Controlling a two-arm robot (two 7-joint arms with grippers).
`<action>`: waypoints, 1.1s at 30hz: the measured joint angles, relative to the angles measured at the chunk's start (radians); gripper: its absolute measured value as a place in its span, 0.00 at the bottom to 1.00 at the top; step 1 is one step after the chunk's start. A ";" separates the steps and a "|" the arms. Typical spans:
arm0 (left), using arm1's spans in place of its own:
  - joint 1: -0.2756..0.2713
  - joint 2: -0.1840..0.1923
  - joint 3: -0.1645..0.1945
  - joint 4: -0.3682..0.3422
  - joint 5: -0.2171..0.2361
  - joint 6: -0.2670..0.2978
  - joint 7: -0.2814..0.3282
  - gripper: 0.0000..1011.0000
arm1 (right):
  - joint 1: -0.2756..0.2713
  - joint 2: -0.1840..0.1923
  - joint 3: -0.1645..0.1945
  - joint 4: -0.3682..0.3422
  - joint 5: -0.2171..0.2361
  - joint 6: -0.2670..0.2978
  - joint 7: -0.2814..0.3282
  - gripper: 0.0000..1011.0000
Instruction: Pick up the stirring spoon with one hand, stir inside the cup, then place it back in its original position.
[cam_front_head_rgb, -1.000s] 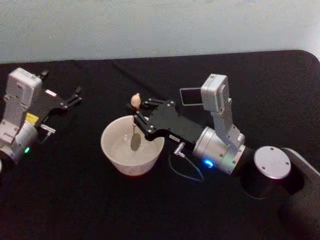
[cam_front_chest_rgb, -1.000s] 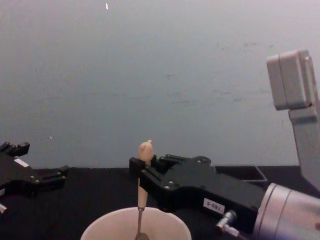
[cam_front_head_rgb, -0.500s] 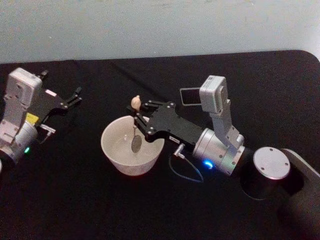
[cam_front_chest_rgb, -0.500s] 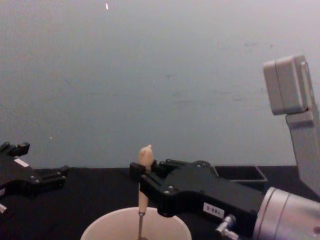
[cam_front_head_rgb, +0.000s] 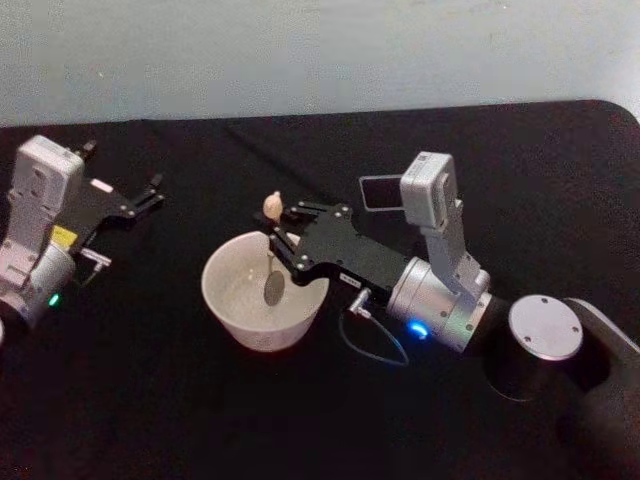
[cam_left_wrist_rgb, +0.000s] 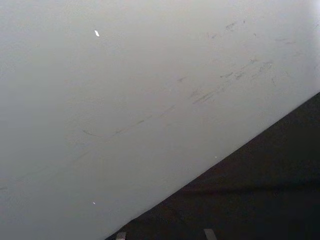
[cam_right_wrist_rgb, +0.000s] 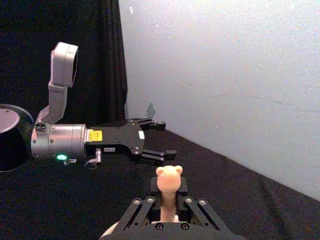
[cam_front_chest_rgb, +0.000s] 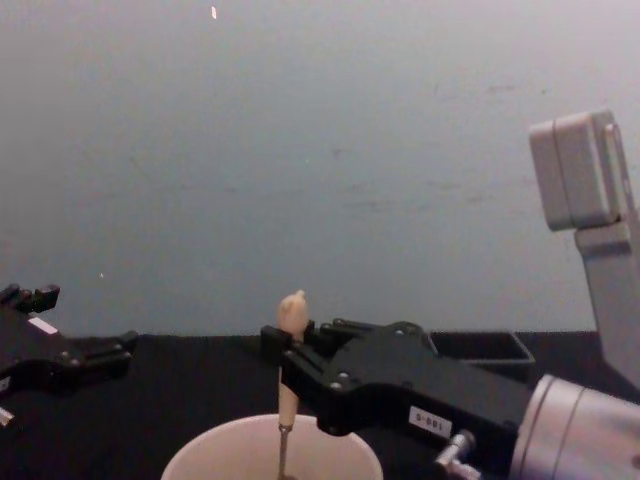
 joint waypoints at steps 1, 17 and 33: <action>0.000 0.000 0.000 0.000 0.000 0.000 0.000 0.99 | -0.001 0.001 0.001 -0.002 0.000 0.000 0.000 0.17; 0.000 0.000 0.000 0.000 0.000 0.000 0.000 0.99 | -0.034 0.036 0.018 -0.052 0.014 0.009 0.003 0.17; 0.000 0.000 0.000 0.000 0.000 0.000 0.000 0.99 | -0.071 0.064 0.001 -0.103 0.029 0.021 0.023 0.17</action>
